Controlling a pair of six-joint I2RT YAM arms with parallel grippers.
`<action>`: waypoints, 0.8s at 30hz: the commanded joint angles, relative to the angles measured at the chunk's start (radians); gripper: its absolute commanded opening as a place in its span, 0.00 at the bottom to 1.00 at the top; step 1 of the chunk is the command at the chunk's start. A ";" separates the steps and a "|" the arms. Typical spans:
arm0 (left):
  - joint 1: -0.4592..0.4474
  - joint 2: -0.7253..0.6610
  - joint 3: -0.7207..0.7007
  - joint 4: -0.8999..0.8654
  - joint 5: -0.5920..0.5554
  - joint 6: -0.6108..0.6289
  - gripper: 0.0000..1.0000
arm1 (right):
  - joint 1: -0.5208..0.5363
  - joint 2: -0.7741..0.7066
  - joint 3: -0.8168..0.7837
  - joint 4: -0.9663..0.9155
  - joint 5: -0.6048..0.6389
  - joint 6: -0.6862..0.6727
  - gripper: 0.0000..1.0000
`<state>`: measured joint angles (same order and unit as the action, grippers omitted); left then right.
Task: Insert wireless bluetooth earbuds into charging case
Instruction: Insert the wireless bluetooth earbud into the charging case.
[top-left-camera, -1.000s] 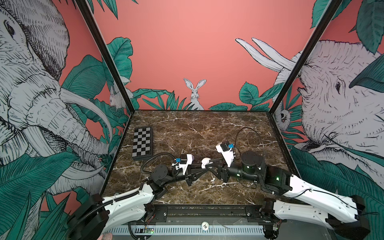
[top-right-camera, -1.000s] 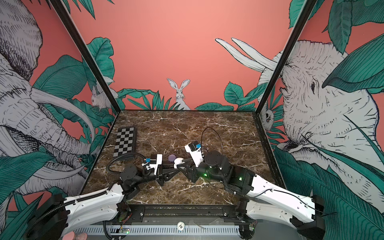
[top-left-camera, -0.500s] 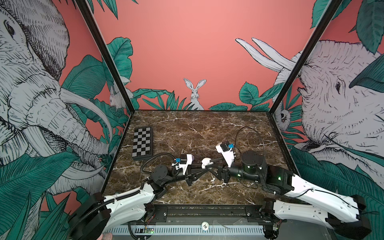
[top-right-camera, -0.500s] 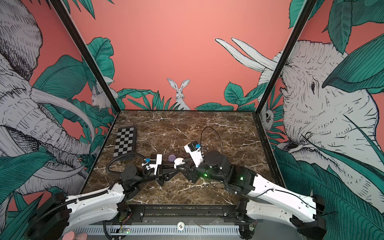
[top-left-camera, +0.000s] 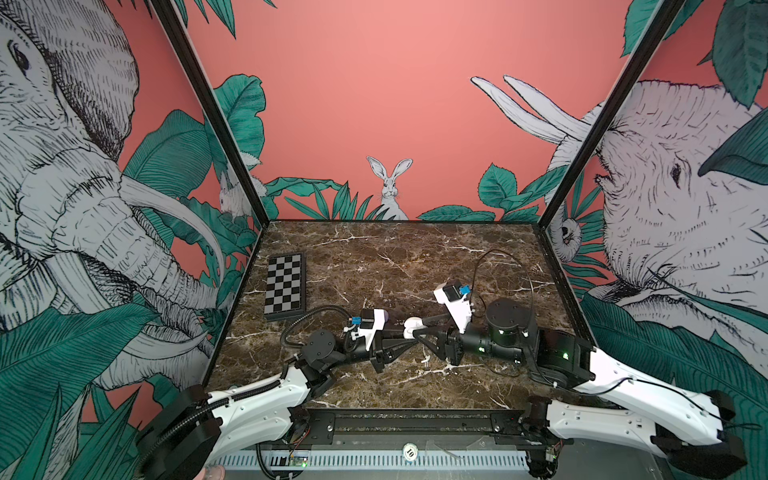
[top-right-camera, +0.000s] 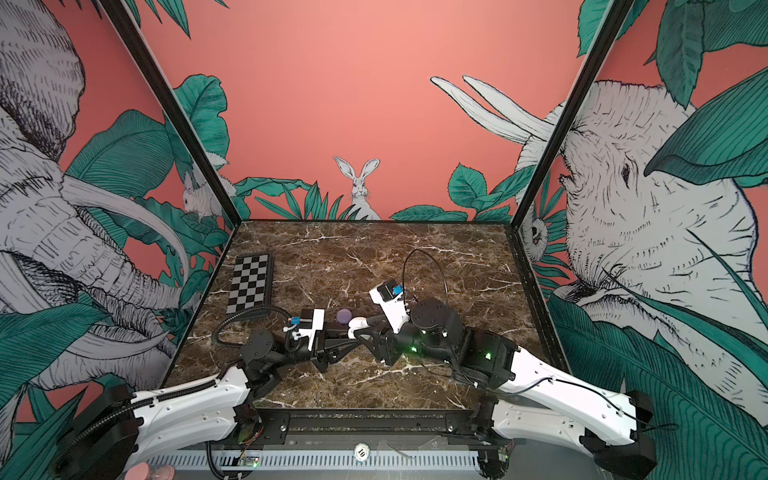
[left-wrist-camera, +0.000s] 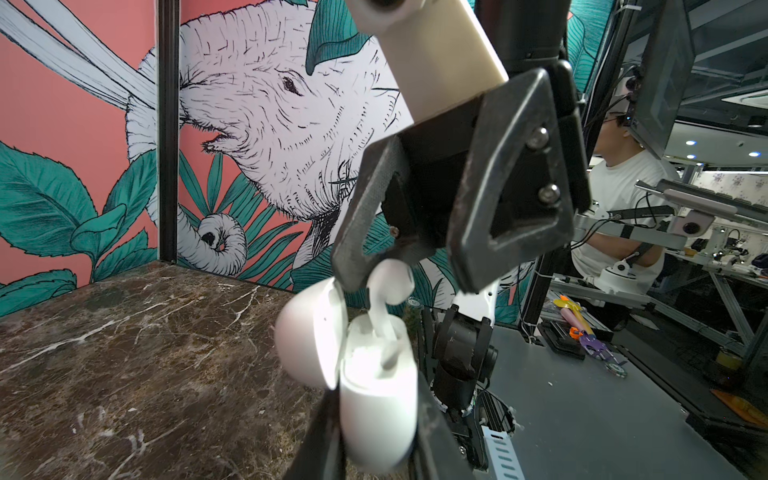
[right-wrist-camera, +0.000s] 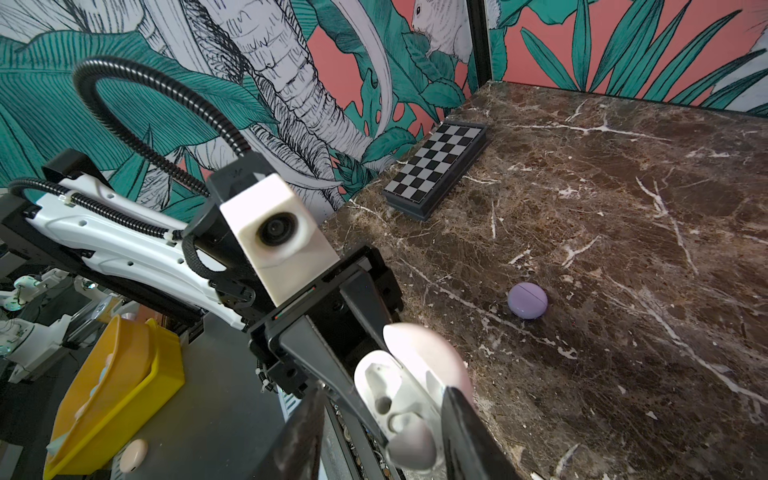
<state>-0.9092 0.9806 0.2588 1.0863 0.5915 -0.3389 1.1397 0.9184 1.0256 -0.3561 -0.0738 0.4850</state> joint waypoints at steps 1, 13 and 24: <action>-0.007 -0.027 0.006 0.028 0.039 0.012 0.00 | 0.000 -0.023 0.030 -0.008 0.038 -0.013 0.47; -0.008 -0.058 0.007 -0.004 0.033 0.032 0.00 | 0.002 -0.088 0.022 -0.074 -0.037 0.026 0.49; -0.007 -0.062 0.005 -0.011 0.030 0.041 0.00 | 0.000 -0.122 -0.013 -0.056 -0.077 0.062 0.48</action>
<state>-0.9138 0.9325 0.2588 1.0599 0.6128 -0.3119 1.1393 0.7952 1.0397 -0.4568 -0.1295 0.5240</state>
